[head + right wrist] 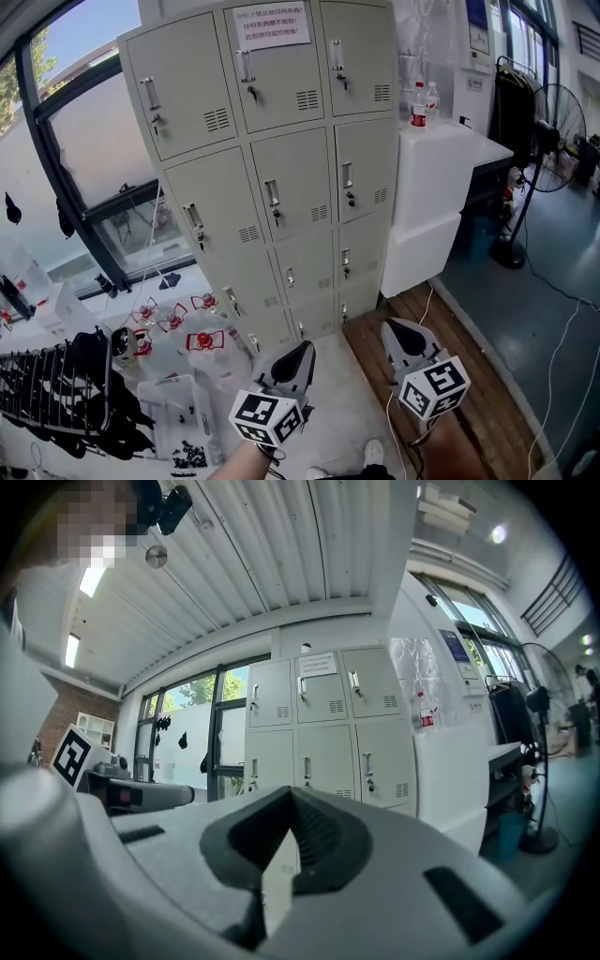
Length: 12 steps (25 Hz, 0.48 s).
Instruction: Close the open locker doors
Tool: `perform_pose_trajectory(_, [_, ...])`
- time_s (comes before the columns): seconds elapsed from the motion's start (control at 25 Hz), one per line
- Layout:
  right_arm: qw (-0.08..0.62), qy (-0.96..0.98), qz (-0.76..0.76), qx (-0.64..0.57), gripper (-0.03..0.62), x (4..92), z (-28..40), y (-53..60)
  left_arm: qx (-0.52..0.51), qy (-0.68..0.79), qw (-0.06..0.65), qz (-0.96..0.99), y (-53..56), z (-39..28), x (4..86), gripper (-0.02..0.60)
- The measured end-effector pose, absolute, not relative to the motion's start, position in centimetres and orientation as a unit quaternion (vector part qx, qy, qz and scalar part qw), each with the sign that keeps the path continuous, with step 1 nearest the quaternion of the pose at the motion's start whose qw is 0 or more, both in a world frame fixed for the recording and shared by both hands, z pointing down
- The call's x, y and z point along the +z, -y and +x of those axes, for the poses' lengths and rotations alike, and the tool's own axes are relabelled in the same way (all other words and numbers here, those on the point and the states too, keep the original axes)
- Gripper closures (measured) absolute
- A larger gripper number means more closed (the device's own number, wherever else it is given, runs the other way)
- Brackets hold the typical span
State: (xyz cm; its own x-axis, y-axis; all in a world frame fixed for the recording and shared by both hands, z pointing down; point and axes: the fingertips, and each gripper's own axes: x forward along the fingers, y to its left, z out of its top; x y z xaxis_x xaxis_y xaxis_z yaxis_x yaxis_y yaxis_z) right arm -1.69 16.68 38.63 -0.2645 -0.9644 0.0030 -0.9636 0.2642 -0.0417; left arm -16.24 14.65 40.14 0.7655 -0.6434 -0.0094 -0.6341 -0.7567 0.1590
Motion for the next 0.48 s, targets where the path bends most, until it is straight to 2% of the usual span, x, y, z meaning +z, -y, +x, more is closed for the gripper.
perform_pose_trajectory(0.48, [-0.001, -0.801, -0.599, -0.011, 0.594, 38.5, -3.3, -16.6, -0.039, 0.349, 0.076, 0.933, -14.7, -17.9, 40.1, 0.578])
